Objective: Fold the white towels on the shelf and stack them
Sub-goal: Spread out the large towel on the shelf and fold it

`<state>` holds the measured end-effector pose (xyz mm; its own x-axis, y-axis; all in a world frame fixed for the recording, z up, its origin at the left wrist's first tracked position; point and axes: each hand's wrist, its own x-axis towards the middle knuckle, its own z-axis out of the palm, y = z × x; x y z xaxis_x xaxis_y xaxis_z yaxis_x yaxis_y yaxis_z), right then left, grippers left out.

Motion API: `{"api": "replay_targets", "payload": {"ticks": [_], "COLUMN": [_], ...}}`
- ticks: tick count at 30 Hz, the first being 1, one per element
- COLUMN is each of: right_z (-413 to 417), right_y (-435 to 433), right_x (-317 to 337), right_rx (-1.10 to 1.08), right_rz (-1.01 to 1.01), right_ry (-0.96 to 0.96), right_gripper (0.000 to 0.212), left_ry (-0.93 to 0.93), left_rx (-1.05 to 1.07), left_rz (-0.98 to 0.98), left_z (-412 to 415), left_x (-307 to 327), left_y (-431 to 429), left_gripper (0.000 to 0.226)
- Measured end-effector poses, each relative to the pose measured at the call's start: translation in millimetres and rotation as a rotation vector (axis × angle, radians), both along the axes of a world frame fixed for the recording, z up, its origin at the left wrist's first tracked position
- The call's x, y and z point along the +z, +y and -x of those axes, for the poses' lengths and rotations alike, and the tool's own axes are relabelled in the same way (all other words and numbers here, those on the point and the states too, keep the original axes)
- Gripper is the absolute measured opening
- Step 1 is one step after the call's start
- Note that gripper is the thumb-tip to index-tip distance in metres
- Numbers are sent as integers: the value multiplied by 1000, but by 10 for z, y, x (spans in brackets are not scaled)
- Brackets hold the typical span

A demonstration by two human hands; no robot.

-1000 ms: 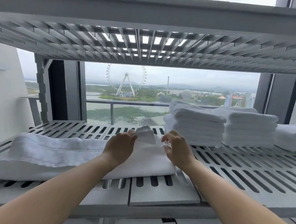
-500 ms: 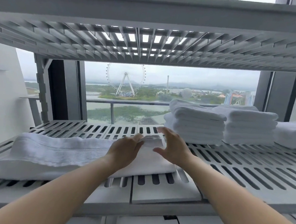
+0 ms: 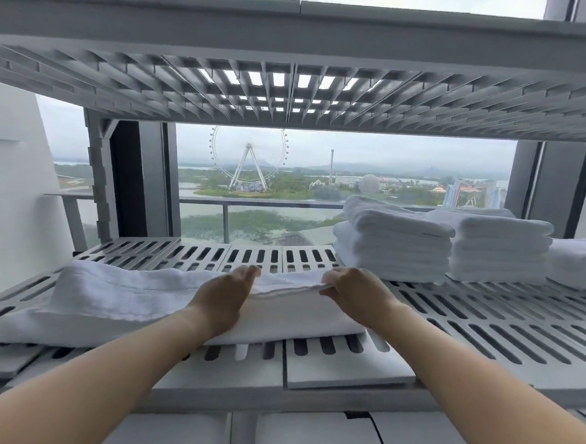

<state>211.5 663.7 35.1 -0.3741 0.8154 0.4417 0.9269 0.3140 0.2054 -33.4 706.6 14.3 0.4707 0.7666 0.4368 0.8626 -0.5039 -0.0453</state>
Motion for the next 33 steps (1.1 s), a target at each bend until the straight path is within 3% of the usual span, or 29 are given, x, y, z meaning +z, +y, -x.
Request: {"api": "replay_targets", "payload": {"ticks": [3,6,8,10,12,15,21,25,29,33], "right_z": [114,267,338,331,292,275,346,391,338,311], "right_y": [-44,-73,-123,-189,-264,-305,-313,-273,-146,81], "right_x": [-77,-85,-110,-177,-265,-327,-376,-449,-393,-307], "right_rx": [-91,-36,-21,-42,3,26,19,-28,-68,-184], "right_rz": [158,250,224,63,6,111,113,133,205,232], "right_ry": [-79,50,146,140,100,79,209,217,230,148], "right_gripper": [27,47,35,27,21,24,46,42,39,47], "left_ry": [183,144,63,29,124,275,115,46,92,165], "left_rx": [-61,-119,-133,-127,-188,-288,-326,-351,-383,-229], "left_rz": [-38,-73,-85,-97,-125,-66,-24,-35,-74,-82], "left_z": [167,191,210,285,345,370,387,390,282,110], "left_x": [-54,-56,-40,-65,-133,-223,-201,-237,-231,-266], "left_y": [20,-15,-56,-102,-166,-250,-300,-266,-135,40], "left_gripper": [58,57,57,57,57,61,56,45,42,50]}}
